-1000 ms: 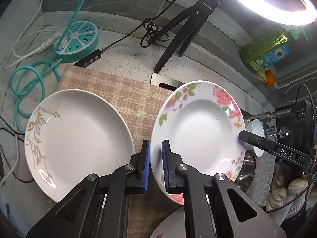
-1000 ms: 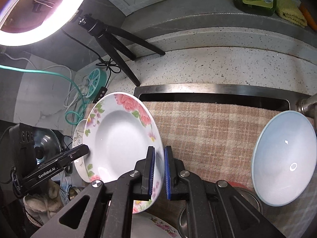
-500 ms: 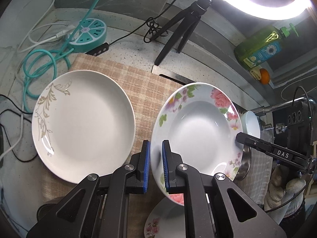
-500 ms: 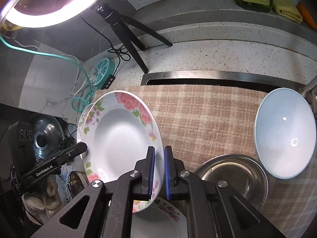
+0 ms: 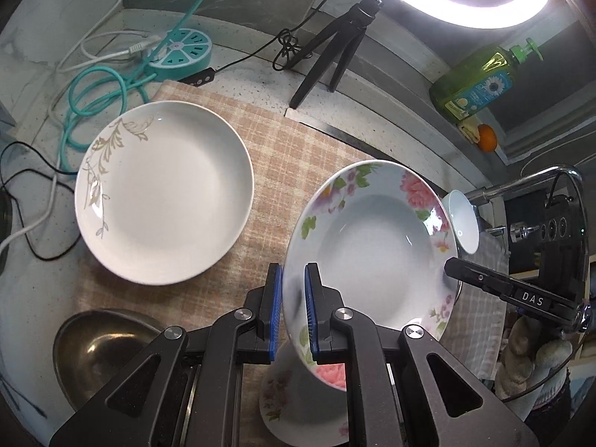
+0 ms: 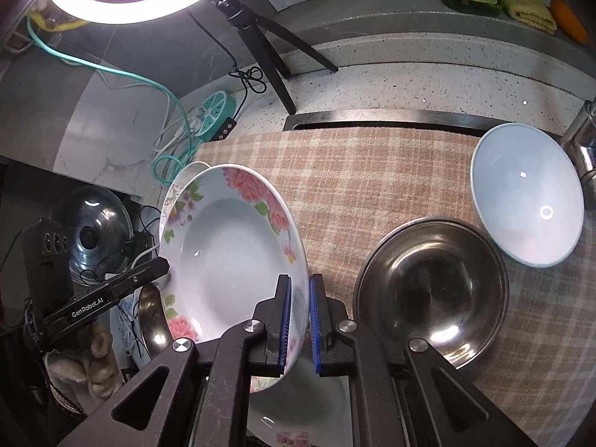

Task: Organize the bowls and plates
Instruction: 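Hold the upright pink-flowered plate above the table with both grippers, then lower the held pink-flowered plate onto the flat rose plate with both grippers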

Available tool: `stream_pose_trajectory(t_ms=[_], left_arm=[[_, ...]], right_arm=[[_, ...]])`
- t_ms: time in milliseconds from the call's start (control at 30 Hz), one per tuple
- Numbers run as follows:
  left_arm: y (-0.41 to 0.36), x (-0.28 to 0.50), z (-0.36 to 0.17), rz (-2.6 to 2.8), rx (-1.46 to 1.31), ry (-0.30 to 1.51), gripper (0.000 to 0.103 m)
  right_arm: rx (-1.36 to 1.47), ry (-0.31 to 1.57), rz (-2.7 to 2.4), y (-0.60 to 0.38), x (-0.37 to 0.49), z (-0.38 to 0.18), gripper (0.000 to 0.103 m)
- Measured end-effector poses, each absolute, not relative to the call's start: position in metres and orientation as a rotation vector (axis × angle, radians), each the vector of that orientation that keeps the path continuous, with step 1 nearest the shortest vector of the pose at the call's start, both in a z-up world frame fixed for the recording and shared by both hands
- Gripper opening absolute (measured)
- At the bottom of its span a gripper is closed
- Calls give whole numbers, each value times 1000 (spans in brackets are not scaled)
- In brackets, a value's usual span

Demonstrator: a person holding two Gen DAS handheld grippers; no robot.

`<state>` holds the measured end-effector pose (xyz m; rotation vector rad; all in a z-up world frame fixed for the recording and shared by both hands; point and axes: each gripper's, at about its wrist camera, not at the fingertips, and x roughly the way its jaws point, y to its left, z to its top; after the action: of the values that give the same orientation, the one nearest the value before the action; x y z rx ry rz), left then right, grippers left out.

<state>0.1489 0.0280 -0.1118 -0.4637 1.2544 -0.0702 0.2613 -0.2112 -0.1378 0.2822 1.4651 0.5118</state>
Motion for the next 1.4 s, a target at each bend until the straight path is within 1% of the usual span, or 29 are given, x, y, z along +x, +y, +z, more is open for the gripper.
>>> stream_pose_trajectory(t_ms=[633, 1400], left_arm=[[4, 91, -122, -54, -489, 1262, 10], [-9, 59, -149, -43, -505, 1310, 10]], right_arm=[[265, 1484, 539, -231, 204, -142, 9], [235, 1533, 533, -240, 167, -169, 9]])
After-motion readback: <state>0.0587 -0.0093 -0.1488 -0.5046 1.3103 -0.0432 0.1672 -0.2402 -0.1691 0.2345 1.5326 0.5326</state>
